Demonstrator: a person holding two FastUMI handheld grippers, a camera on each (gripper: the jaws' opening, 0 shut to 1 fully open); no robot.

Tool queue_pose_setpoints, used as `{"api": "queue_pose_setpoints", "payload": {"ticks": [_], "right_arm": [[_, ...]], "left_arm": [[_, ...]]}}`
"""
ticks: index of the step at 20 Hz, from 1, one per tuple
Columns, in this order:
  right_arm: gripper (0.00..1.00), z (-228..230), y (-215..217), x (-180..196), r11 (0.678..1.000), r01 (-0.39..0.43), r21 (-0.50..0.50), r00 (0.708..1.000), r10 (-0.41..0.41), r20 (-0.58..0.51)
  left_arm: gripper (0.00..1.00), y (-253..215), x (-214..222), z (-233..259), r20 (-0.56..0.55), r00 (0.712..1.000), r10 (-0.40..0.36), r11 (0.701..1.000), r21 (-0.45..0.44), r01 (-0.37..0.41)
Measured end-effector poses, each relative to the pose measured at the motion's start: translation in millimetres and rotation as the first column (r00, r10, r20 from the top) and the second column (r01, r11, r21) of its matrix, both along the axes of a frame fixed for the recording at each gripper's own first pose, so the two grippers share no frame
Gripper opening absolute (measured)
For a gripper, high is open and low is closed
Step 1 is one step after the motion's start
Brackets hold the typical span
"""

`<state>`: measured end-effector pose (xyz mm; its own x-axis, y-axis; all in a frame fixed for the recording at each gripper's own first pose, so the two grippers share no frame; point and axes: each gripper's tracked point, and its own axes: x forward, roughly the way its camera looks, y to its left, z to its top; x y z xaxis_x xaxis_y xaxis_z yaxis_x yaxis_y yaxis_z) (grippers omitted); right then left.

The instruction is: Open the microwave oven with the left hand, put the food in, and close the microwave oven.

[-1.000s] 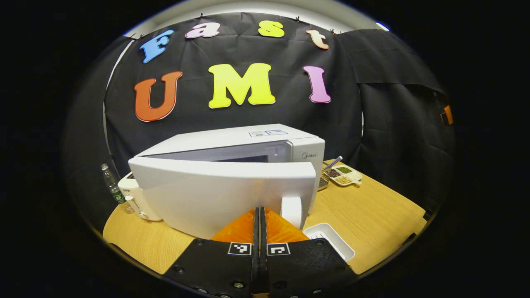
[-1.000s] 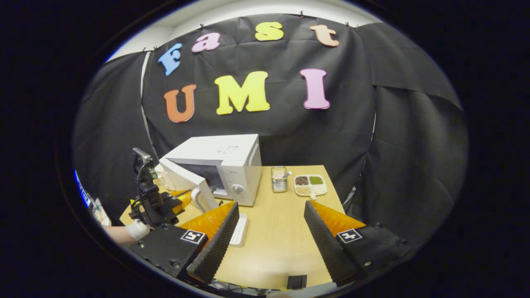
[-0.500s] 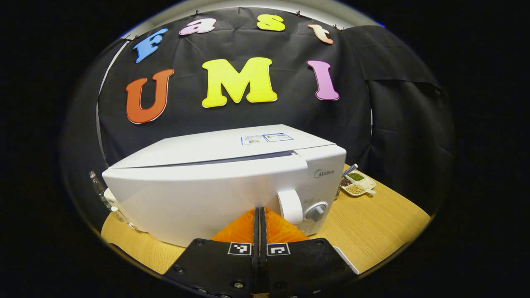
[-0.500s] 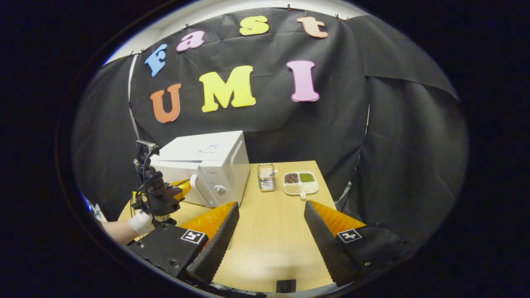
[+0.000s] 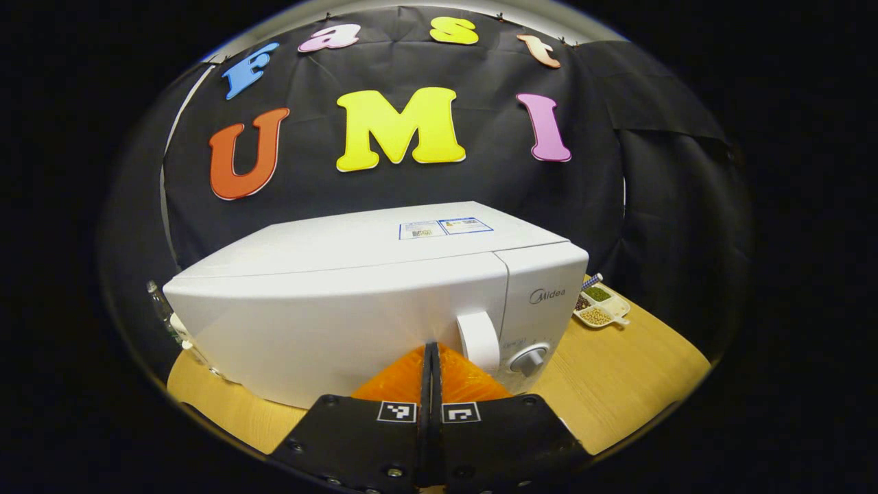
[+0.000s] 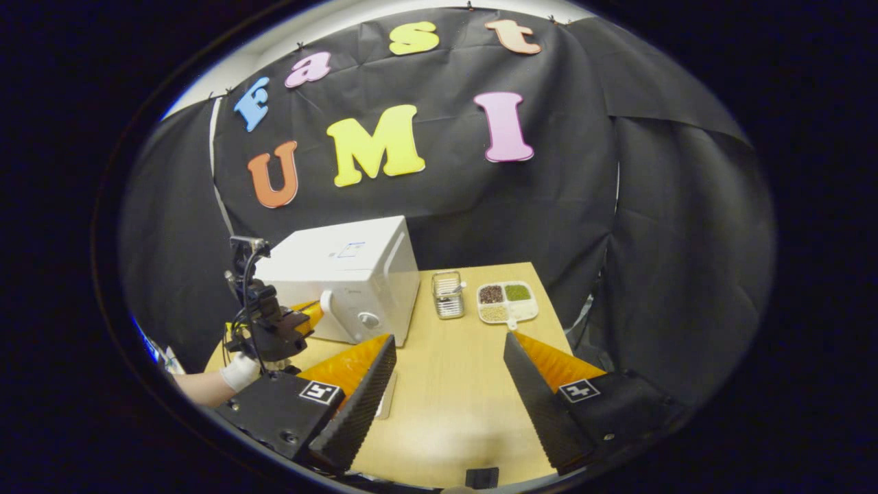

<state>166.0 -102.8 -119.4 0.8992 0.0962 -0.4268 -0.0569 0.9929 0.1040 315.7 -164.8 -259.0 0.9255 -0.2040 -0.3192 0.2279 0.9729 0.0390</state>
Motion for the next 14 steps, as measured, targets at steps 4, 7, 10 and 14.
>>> {"api": "queue_pose_setpoints", "payload": {"ticks": [4, 7, 10, 14], "right_arm": [[1.00, -2, 3, -5, 1.000, 0.001, -0.004, 1.000, -0.001, -0.002], [1.00, -3, 3, -12, 1.000, 0.008, -0.014, 1.000, -0.008, -0.001], [1.00, 0, 5, -22, 1.000, 0.015, -0.015, 1.000, -0.015, 0.013], [1.00, 11, 9, -39, 0.998, 0.060, -0.030, 0.997, -0.059, 0.056]], "left_arm": [[0.00, 24, -9, 4, 0.015, 0.997, 0.080, 0.995, 0.059, -0.080], [0.50, 47, -22, 4, 0.030, 0.993, 0.116, 0.983, 0.142, -0.119], [0.95, 53, -40, 16, 0.049, 0.993, 0.106, 0.986, 0.126, -0.112], [0.95, 58, -78, 58, 0.104, 0.991, 0.084, 0.994, 0.068, -0.091]]}}
